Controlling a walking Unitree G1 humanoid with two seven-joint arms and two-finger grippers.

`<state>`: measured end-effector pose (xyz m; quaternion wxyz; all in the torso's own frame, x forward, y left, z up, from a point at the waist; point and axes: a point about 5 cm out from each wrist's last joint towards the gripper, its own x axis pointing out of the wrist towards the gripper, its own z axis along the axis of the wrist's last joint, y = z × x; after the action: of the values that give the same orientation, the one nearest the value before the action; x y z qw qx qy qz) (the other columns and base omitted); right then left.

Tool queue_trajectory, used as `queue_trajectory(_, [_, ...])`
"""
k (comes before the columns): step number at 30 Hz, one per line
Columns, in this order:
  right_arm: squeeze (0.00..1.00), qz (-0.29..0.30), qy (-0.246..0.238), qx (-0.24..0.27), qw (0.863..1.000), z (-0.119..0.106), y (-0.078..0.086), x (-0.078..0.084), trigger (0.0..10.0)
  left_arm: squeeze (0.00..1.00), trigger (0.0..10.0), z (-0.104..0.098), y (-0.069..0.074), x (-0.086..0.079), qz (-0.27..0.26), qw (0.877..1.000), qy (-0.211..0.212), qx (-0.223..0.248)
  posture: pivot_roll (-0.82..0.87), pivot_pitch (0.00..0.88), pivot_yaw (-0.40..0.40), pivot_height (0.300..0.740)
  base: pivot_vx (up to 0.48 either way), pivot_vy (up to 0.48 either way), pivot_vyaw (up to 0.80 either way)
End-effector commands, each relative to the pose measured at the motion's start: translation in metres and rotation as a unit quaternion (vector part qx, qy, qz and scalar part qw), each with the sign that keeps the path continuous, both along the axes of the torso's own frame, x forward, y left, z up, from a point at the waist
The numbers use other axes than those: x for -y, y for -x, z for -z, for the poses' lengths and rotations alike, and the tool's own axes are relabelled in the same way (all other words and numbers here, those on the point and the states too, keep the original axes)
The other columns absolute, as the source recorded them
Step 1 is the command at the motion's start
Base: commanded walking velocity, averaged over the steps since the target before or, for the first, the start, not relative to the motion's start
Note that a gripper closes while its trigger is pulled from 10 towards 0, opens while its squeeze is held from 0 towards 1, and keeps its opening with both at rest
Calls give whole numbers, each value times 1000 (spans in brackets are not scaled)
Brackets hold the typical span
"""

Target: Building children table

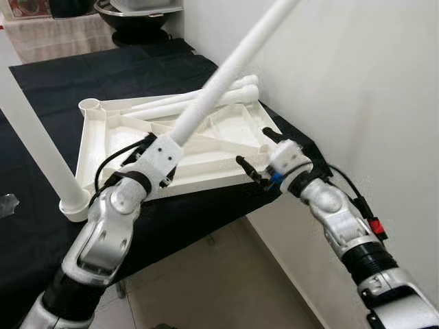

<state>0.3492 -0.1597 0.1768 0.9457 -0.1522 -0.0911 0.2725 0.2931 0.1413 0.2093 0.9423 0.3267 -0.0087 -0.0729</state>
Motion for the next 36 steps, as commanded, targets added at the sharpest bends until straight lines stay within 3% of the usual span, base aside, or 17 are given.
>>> queue_trajectory(1, [0, -21, -54, -36, 998, -5, 0, -2, 10000, 0, 10000, 0, 5, -2, -7, 1000, 8, 23, -22, 47, -58, 740, 0, 0, 0])
queue_trajectory(5, [0, -108, -189, -106, 970, -15, 9, -9, 10000, 0, 10000, 24, 23, -5, 0, 1000, 20, 19, -18, 47, -58, 740, 0, 0, 0])
queue_trajectory(10, [0, -159, -233, -108, 953, -21, 18, -12, 10000, 0, 10000, 44, 35, -3, 38, 997, 69, -23, -19, 43, -54, 740, 0, 0, 0])
queue_trajectory(12, [0, -159, -233, -108, 953, -21, 18, -12, 10000, 0, 10000, 44, 35, -3, 38, 997, 69, -23, -19, 43, -54, 740, 0, 0, 0])
queue_trajectory(14, [0, -233, -276, -142, 922, -24, 32, -19, 10000, 0, 10000, 51, 42, 1, 52, 996, 73, -31, -10, 33, -55, 740, 0, 0, 0])
queue_trajectory(15, [0, -233, -276, -142, 922, -24, 32, -19, 10000, 0, 10000, 51, 42, 1, 52, 996, 73, -31, -10, 33, -55, 740, 0, 0, 0])
queue_trajectory(16, [0, -276, -290, -165, 901, -26, 41, -22, 10000, 0, 10000, 53, 44, 4, 59, 995, 76, -31, -10, 33, -55, 740, 0, 0, 0])
queue_trajectory(17, [0, -276, -290, -165, 901, -26, 41, -22, 10000, 0, 10000, 53, 44, 4, 59, 995, 76, -31, -10, 33, -55, 740, 0, 0, 0])
queue_trajectory(18, [0, -303, -304, -180, 885, -28, 46, -24, 10000, 0, 10000, 53, 45, 6, 63, 995, 74, -29, -10, 33, -55, 740, 0, 0, 0])
queue_trajectory(19, [0, -303, -304, -180, 885, -28, 46, -24, 10000, 0, 10000, 53, 45, 6, 63, 995, 74, -29, -10, 33, -55, 740, 0, 0, 0])
queue_trajectory(21, [0, -327, -346, -205, 855, -35, 51, -25, 10000, 0, 10000, 54, 45, 10, 74, 995, 67, -18, -7, 25, -55, 740, 0, 0, 0])
queue_trajectory(22, [0, -327, -346, -205, 855, -35, 51, -25, 10000, 0, 10000, 54, 45, 10, 74, 995, 67, -18, -7, 25, -55, 740, 0, 0, 0])
queue_trajectory(24, [0, -338, -370, -212, 839, -43, 51, -27, 10000, 0, 10000, 55, 47, 14, 84, 994, 70, -16, -9, 22, -51, 740, 0, 0, 0])
queue_trajectory(36, [0, -305, -368, -215, 852, -47, 39, -41, 10000, 0, 10000, 57, 53, 33, 121, 989, 80, -20, -8, 20, -54, 740, 0, 0, 0])
